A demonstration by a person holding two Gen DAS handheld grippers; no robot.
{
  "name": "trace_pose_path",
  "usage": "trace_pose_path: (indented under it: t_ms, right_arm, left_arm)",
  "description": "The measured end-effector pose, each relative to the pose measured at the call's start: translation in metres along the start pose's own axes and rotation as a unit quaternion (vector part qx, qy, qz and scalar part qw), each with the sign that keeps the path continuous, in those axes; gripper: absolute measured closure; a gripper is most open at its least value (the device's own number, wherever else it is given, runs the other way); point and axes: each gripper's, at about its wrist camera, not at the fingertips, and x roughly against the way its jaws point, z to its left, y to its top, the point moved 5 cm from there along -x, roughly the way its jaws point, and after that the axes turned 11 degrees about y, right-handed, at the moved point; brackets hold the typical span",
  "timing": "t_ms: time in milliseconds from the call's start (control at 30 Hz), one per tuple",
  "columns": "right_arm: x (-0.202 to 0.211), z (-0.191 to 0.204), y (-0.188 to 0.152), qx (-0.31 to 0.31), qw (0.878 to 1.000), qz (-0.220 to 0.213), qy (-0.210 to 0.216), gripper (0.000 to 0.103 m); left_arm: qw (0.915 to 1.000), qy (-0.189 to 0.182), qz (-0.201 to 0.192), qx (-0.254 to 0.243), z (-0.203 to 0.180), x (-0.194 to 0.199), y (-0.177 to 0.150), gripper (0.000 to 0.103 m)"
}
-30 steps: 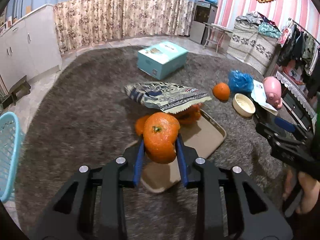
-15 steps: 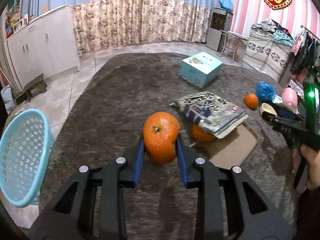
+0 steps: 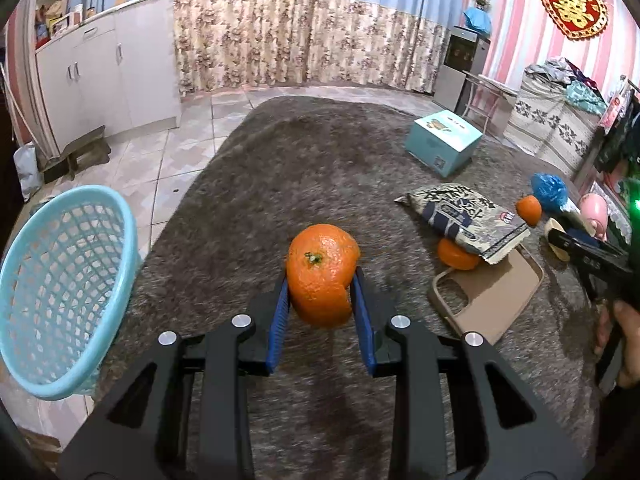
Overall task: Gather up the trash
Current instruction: 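Carry the orange with the left tool while the right tool carries the cream bowl to the basket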
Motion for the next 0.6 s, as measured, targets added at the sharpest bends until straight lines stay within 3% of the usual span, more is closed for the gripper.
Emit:
trace_pose_path:
  t_ms: [267, 600]
  right_arm:
    - [0.033, 0.047, -0.008, 0.026, 0.999, -0.026, 0.024, 0.042]
    - [0.052, 0.101, 0.016, 0.071, 0.995, -0.043, 0.054, 0.042]
  left_arm:
    - [0.9997, 0.009, -0.01, 0.02, 0.03, 0.012, 0.004, 0.074]
    - [0.998, 0.038, -0.039, 0.031, 0.068, 0.039, 0.01, 0.074]
